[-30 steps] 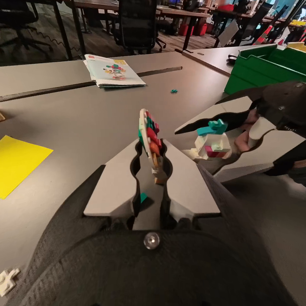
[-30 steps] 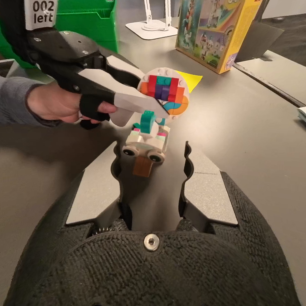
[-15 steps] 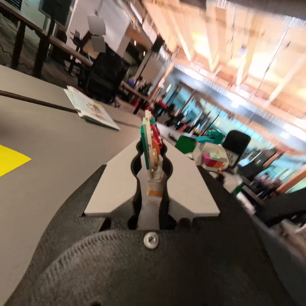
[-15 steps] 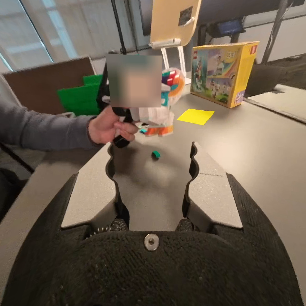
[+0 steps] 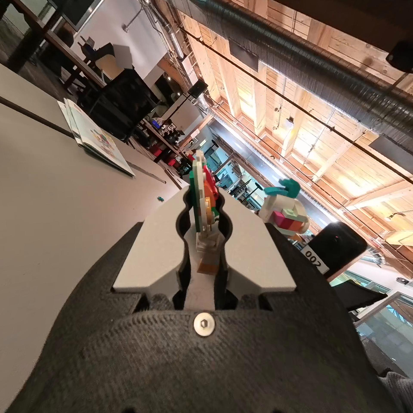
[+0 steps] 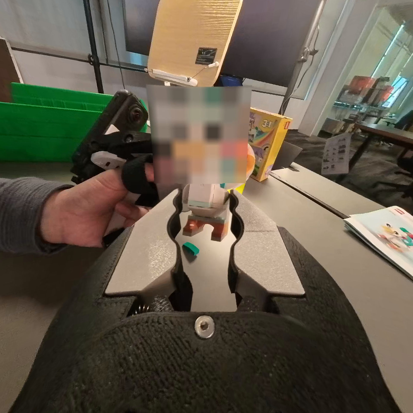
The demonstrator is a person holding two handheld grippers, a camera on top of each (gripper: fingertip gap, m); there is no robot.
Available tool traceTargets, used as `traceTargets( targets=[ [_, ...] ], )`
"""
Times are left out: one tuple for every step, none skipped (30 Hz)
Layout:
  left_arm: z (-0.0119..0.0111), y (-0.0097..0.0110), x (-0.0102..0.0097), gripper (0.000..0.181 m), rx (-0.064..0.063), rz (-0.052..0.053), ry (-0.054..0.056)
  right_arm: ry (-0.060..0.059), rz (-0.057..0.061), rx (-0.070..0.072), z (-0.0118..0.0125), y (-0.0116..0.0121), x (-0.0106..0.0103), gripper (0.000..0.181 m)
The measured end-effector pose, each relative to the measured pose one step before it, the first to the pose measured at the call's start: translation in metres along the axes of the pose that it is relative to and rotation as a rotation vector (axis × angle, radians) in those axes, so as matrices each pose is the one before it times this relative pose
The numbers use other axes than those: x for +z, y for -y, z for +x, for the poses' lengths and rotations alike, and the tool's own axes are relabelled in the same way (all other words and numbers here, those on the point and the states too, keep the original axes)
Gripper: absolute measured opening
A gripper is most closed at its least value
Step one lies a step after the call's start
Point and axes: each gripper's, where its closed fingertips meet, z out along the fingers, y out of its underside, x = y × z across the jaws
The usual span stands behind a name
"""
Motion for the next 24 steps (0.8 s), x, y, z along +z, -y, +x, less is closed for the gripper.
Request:
traceTargets(
  targets=[
    [0.00063,-0.00016,0.00017,0.018,-0.0056,0.0011,-0.0029,0.0005,0.0012,-0.0019,0.00048,0.00047,-0.00057,0.039],
    [0.00016,-0.00008,0.00022,0.018,-0.0089,-0.003,-0.002,0.0011,-0.0047,-0.0083,0.0,-0.00015,0.00003,0.04],
    [-0.0003,-0.00022,0.00017,0.018,0.0002,-0.0035,0.0021,0.0014,-0.0074,-0.0089,-0.00022,-0.00066,0.00022,0.04],
    [-0.00132,-0.00087,0.0,0.018,0.0058,-0.0072,0.0103,0.0035,-0.0075,-0.0005,-0.00035,-0.0009,0.0004,0.04],
    [-0.00113,-0.00066,-0.00009,0.018,0.0079,-0.0036,0.0116,0.0056,-0.0061,0.0105,-0.00023,-0.00081,0.00027,0.041],
    [0.00012,-0.00065,0.00014,0.018,0.0084,-0.0034,0.0021,0.0028,-0.0023,0.0102,0.00047,-0.00028,-0.00023,0.04],
    [0.0003,-0.00035,0.00037,0.018,0.0012,-0.0016,-0.0001,-0.0012,-0.0007,0.0008,0.00074,-0.00014,-0.00053,0.039],
    [0.00013,-0.00036,0.00039,0.018,-0.0064,-0.0047,-0.0024,-0.0017,0.001,-0.0045,0.00062,0.00028,-0.00055,0.039],
    [0.00041,-0.00036,0.00001,0.018,-0.0074,-0.0048,-0.007,0.0018,0.0049,-0.001,0.00053,0.00087,-0.00076,0.039],
    [0.0007,-0.00042,-0.00036,0.018,-0.0129,-0.0056,-0.0098,0.0066,0.0111,0.0045,0.00077,0.00197,-0.00131,0.038],
    [0.00108,-0.00075,-0.00011,0.018,-0.0185,-0.0077,-0.0121,0.0071,0.0185,0.0077,0.00161,0.00285,-0.00229,0.038],
    [0.0012,-0.00174,0.00034,0.018,-0.0209,-0.0132,-0.0123,0.0002,0.0212,0.012,0.00335,0.00329,-0.00333,0.037],
    [0.00071,-0.0029,0.00081,0.018,-0.0235,-0.021,-0.0101,-0.0016,0.0222,0.0149,0.00386,0.00331,-0.00365,0.036],
    [0.00108,-0.00379,0.00127,0.019,-0.0248,-0.0253,-0.0146,0.0056,0.0207,0.0172,0.00287,0.00277,-0.00338,0.036],
    [0.00106,-0.00403,0.00145,0.019,-0.028,-0.0231,-0.016,0.0031,0.0193,0.0215,0.00286,0.00245,-0.003,0.036],
    [0.00062,-0.00399,0.00147,0.02,-0.029,-0.0199,-0.015,0.0015,0.0203,0.0236,0.00283,0.00248,-0.00256,0.035],
    [0.00006,-0.00428,0.00152,0.02,-0.0288,-0.0189,-0.0123,0.003,0.0192,0.0216,0.00249,0.00251,-0.0023,0.035],
    [0.00029,-0.00431,0.0016,0.021,-0.03,-0.02,-0.015,0.0042,0.0174,0.0201,0.00213,0.00252,-0.00207,0.035],
    [0.00077,-0.00389,0.00153,0.021,-0.0262,-0.0191,-0.017,0.0058,0.014,0.0205,0.00189,0.00195,-0.00202,0.035],
    [0.00158,-0.00246,0.00111,0.022,-0.0151,-0.0119,-0.0191,0.0058,0.0081,0.0253,0.00204,0.0014,-0.00184,0.035],
    [0.00207,-0.00114,0.00068,0.022,-0.0022,-0.0065,-0.0153,0.0077,0.009,0.0325,0.00195,0.00129,-0.00173,0.035],
    [0.00238,0.00013,0.00019,0.025,0.0163,-0.0022,-0.008,0.006,0.014,0.0365,0.0024,0.00208,-0.00196,0.035],
    [0.00133,0.00253,-0.00095,0.029,0.0434,0.0103,0.0113,-0.0033,0.0184,0.0371,0.00426,0.00283,-0.00283,0.035],
    [-0.0014,0.00513,-0.00246,0.037,0.0666,0.0174,0.0386,-0.0037,0.0143,0.0373,0.00504,0.00271,-0.00335,0.034]
  ],
)
